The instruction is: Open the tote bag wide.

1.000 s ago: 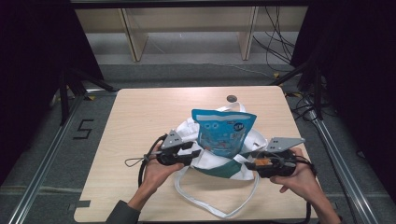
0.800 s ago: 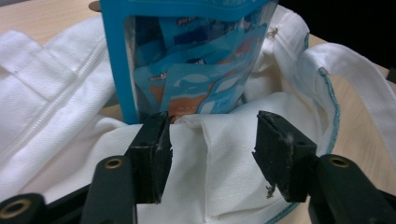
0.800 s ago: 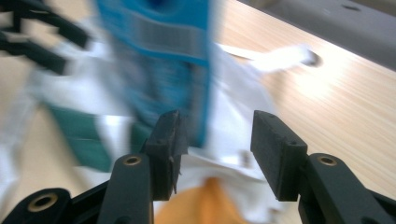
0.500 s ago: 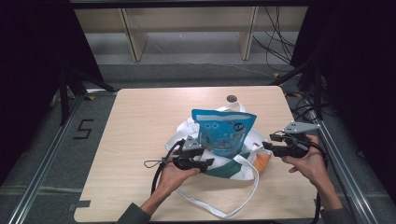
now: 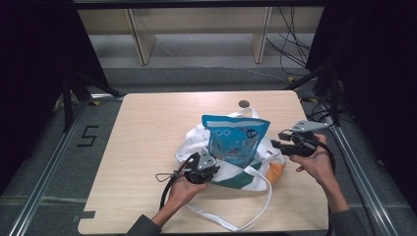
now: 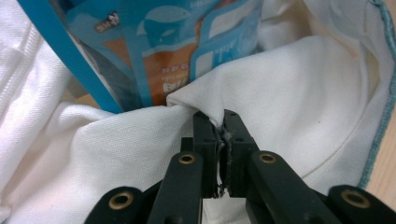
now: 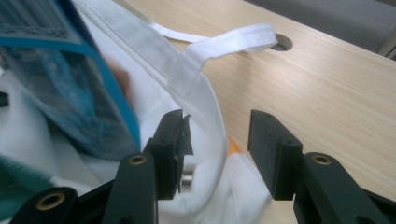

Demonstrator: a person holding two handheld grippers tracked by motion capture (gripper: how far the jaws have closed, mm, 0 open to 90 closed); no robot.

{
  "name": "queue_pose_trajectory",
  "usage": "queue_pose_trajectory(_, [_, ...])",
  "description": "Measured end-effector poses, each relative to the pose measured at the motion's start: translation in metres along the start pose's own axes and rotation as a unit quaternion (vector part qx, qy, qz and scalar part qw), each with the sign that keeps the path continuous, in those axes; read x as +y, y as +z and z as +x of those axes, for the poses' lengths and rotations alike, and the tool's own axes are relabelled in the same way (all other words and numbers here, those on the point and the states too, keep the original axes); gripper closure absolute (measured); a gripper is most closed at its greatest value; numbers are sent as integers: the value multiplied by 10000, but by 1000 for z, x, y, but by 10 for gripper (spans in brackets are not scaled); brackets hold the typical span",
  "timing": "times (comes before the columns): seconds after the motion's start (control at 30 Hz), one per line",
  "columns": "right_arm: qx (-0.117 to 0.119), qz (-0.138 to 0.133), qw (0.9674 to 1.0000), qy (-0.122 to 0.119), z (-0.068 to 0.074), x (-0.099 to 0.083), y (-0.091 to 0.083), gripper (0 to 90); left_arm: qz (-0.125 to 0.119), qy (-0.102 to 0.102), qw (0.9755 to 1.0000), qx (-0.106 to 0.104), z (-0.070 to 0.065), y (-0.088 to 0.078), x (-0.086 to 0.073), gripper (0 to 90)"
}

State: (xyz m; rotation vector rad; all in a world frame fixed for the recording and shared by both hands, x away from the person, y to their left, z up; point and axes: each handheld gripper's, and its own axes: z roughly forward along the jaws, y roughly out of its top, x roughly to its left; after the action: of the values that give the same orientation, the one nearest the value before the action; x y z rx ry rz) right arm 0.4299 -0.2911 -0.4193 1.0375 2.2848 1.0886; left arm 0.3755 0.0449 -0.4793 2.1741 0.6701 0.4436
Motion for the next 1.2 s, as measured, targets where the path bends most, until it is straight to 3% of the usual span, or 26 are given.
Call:
queue_pose_trajectory(0.07, [26,78,10000,2,-1,2,14,555,-42,-30,9999,-103,-2,-1,-1,859])
queue_pose_trajectory(0.1, [164,335,9993,-25,-2,3,31,579,-44,-18,10000,-87,-2,-2,-2,861])
queue_pose_trajectory(0.13, [164,335,9993,-25,-2,3,31,579,-51,22,9999,-106,-2,-2,-3,861])
queue_pose_trajectory(0.17, [220,616,9979,23,-1,2,40,673,-57,27,9999,-132,-2,-2,-4,862])
queue_pose_trajectory(0.2, [136,626,9977,-214,-1,0,49,781,-44,50,9999,-154,-3,-3,-5,863])
queue_pose_trajectory(0.23, [15,825,9956,-443,-3,-1,54,859,13,174,9998,-137,-3,-4,-6,865])
queue_pose_trajectory(0.27, [-18,819,9957,-434,-5,-3,59,875,28,195,9996,-182,-5,-6,-8,865])
queue_pose_trajectory(0.3, [-60,791,9963,-319,-11,-7,67,882,55,226,9993,-278,-8,-8,-13,867])
queue_pose_trajectory(0.33, [-60,791,9963,-319,-11,-7,67,882,55,226,9993,-278,-8,-8,-13,868])
queue_pose_trajectory(0.4, [-327,777,9960,-283,-17,-7,71,884,137,246,9987,-418,-13,-9,-20,870])
queue_pose_trajectory(0.43, [-322,804,9958,-308,-19,-6,71,884,201,235,9981,-542,-18,-10,-30,871])
queue_pose_trajectory(0.53, [-312,845,9958,-167,-21,-11,83,884,197,271,9982,-507,-23,-11,-34,872])
queue_pose_trajectory(0.67, [-370,1105,9929,-224,-20,-19,95,884,215,374,9978,-509,-24,-11,-34,872])
queue_pose_trajectory(0.7, [-409,1028,9938,-127,-17,-22,99,884,235,354,9979,-493,-24,-11,-35,872])
queue_pose_trajectory(0.73, [-354,1198,9919,-235,-19,-21,97,884,196,337,9980,-506,-25,-11,-35,872])
queue_pose_trajectory(0.83, [-404,1146,9923,-234,-18,-20,95,871,190,160,9982,-541,-23,-13,-31,860])
queue_pose_trajectory(0.87, [-430,1086,9928,-254,-18,-19,94,837,93,22,9984,-562,-20,-17,-27,841])
queue_pose_trajectory(0.9, [-551,981,9934,-201,-18,-13,82,745,-124,-109,9981,-597,-13,-30,-18,747])
queue_pose_trajectory(0.93, [-551,981,9934,-201,-18,-13,82,745,-124,-109,9981,-597,-13,-30,-18,721])
queue_pose_trajectory(0.97, [-521,717,9961,-30,-18,-5,65,684,-442,-278,9962,-693,-5,-41,-10,700])
queue_pose_trajectory(1.0, [-521,717,9961,-30,-18,-5,65,684,-442,-278,9962,-693,-5,-41,-10,672])
queue_pose_trajectory(1.03, [-420,476,9979,79,-16,4,46,655,-727,-457,9941,-657,11,-56,1,655])
queue_pose_trajectory(1.07, [-420,476,9979,79,-16,4,46,655,-727,-457,9941,-657,11,-56,1,651])
queue_pose_trajectory(1.1, [-212,209,9994,170,-14,8,30,627,-796,-451,9946,-483,23,-63,6,650])
queue_pose_trajectory(1.13, [-212,209,9994,170,-14,8,30,627,-796,-451,9946,-483,23,-63,6,646])
queue_pose_trajectory(1.2, [-40,54,9998,162,-5,9,12,617,-833,-511,9951,-137,36,-64,11,648])
